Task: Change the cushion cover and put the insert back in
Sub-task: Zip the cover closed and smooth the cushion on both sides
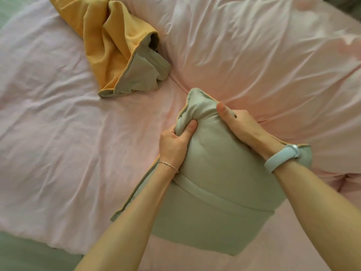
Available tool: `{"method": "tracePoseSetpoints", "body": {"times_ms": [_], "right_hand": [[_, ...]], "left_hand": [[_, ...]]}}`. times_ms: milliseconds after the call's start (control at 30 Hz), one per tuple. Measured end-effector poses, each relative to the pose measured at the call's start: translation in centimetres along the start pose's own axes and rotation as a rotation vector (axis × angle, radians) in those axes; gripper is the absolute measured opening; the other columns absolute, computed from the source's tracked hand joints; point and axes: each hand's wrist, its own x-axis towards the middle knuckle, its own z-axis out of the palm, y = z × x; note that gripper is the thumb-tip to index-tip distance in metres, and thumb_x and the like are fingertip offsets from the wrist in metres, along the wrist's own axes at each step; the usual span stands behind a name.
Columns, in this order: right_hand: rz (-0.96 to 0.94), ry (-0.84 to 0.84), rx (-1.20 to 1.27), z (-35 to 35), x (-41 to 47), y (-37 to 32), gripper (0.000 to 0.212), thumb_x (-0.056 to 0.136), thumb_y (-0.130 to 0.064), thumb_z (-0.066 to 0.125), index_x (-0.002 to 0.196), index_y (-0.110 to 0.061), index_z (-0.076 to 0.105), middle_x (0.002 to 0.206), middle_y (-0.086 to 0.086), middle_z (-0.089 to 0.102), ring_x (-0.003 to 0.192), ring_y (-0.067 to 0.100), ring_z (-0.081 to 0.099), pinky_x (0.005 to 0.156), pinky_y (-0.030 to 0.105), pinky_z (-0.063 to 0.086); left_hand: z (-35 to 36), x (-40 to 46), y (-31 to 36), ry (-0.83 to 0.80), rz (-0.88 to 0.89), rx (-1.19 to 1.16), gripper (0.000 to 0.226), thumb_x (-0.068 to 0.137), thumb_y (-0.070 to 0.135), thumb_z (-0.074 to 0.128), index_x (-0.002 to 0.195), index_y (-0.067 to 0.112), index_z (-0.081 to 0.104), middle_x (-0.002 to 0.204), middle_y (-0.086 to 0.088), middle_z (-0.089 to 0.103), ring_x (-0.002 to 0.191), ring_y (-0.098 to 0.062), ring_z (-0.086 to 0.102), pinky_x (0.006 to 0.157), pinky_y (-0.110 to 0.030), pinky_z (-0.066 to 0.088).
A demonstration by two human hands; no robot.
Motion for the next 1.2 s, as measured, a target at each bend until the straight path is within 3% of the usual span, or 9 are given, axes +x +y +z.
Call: {"method": "tracePoseSetpoints", "body": {"times_ms": [67, 133, 367, 467, 600, 833, 933, 1033, 1200], "right_hand": [[0.052, -0.181, 0.059, -2.5, 0.2, -0.8, 0.064, 0.074, -0.068, 0.045, 0.075, -0.006, 0.06, 0.08, 0.007, 0.068, 0.075, 0.027, 0.064, 0.065, 0.027, 0.052], [0.034, -0.315, 0.123, -4.0, -0.2, -1.0, 0.032, 0.08, -0.052, 0.057, 0.096, -0.025, 0.065, 0.097, -0.006, 0.071, 0.093, 0.012, 0.067, 0.073, 0.024, 0.054], [-0.08, -0.319, 0.285, -3.8, -1.9, 0.9, 0.039, 0.081, -0.013, 0.068, 0.108, -0.037, 0.052, 0.102, -0.022, 0.064, 0.097, -0.005, 0.061, 0.076, 0.008, 0.047], [-0.077, -0.132, 0.416, -3.2, -2.4, 2.1, 0.021, 0.082, -0.007, 0.066, 0.094, -0.024, 0.061, 0.081, -0.015, 0.07, 0.078, -0.001, 0.066, 0.069, 0.013, 0.049], [-0.123, 0.085, 0.419, -2.0, -2.4, 3.0, 0.019, 0.083, -0.005, 0.065, 0.083, -0.023, 0.062, 0.077, -0.014, 0.065, 0.067, -0.007, 0.061, 0.066, 0.012, 0.048], [-0.074, 0.384, 0.494, -1.2, -2.8, 3.8, 0.039, 0.088, -0.023, 0.06, 0.053, -0.014, 0.048, 0.045, -0.013, 0.049, 0.045, -0.001, 0.042, 0.046, 0.014, 0.036], [0.01, 0.233, 0.484, -2.9, -2.7, 3.8, 0.041, 0.089, -0.041, 0.052, 0.055, -0.018, 0.052, 0.046, -0.016, 0.053, 0.047, -0.003, 0.048, 0.052, 0.015, 0.041], [0.019, -0.027, 0.439, -5.5, -2.7, 4.1, 0.056, 0.072, -0.068, 0.039, 0.092, -0.023, 0.065, 0.095, -0.006, 0.07, 0.091, 0.007, 0.064, 0.083, 0.026, 0.049], [-0.077, -0.363, 0.157, -8.3, -3.8, 3.2, 0.06, 0.071, -0.048, 0.056, 0.127, -0.031, 0.043, 0.12, -0.016, 0.057, 0.106, -0.007, 0.054, 0.095, 0.017, 0.044]], "left_hand": [[0.1, 0.0, 1.2, -0.165, 0.005, -0.043, 0.005, 0.082, 0.016, 0.069, 0.078, 0.018, 0.066, 0.066, 0.012, 0.068, 0.066, -0.002, 0.062, 0.065, -0.021, 0.052], [0.2, -0.1, 1.7, -0.302, -0.028, -0.075, 0.011, 0.082, 0.007, 0.067, 0.088, 0.016, 0.066, 0.075, 0.01, 0.07, 0.072, -0.003, 0.065, 0.069, -0.019, 0.053], [1.0, -0.3, 2.4, -0.484, 0.001, -0.099, 0.081, 0.065, 0.008, 0.061, 0.137, 0.034, 0.035, 0.122, 0.018, 0.054, 0.113, 0.0, 0.054, 0.094, -0.018, 0.045], [1.6, -0.5, 3.5, -0.57, -0.028, -0.036, 0.062, 0.07, 0.019, 0.064, 0.126, 0.037, 0.046, 0.122, 0.014, 0.057, 0.113, -0.003, 0.055, 0.097, -0.023, 0.045], [3.8, -0.9, 4.5, -0.385, -0.01, 0.063, 0.013, 0.083, 0.016, 0.067, 0.095, 0.02, 0.066, 0.083, 0.007, 0.07, 0.076, 0.001, 0.065, 0.069, -0.014, 0.052], [7.2, -0.7, 1.7, -0.005, 0.094, 0.073, 0.021, 0.073, 0.045, 0.067, 0.058, 0.031, 0.067, 0.058, 0.013, 0.059, 0.064, -0.009, 0.053, 0.069, -0.032, 0.047], [8.2, -1.1, 2.0, 0.011, -0.006, -0.08, 0.032, 0.078, 0.034, 0.072, 0.048, 0.024, 0.064, 0.057, 0.009, 0.057, 0.061, -0.008, 0.05, 0.064, -0.027, 0.045], [8.0, -1.2, 3.1, -0.134, -0.027, -0.063, 0.019, 0.081, 0.033, 0.069, 0.066, 0.02, 0.065, 0.07, 0.002, 0.066, 0.067, -0.009, 0.059, 0.065, -0.025, 0.05], [5.4, -1.0, 3.6, -0.496, 0.007, 0.177, 0.045, 0.077, 0.044, 0.068, 0.115, 0.029, 0.048, 0.111, 0.014, 0.059, 0.098, 0.002, 0.059, 0.077, -0.01, 0.048]]}}
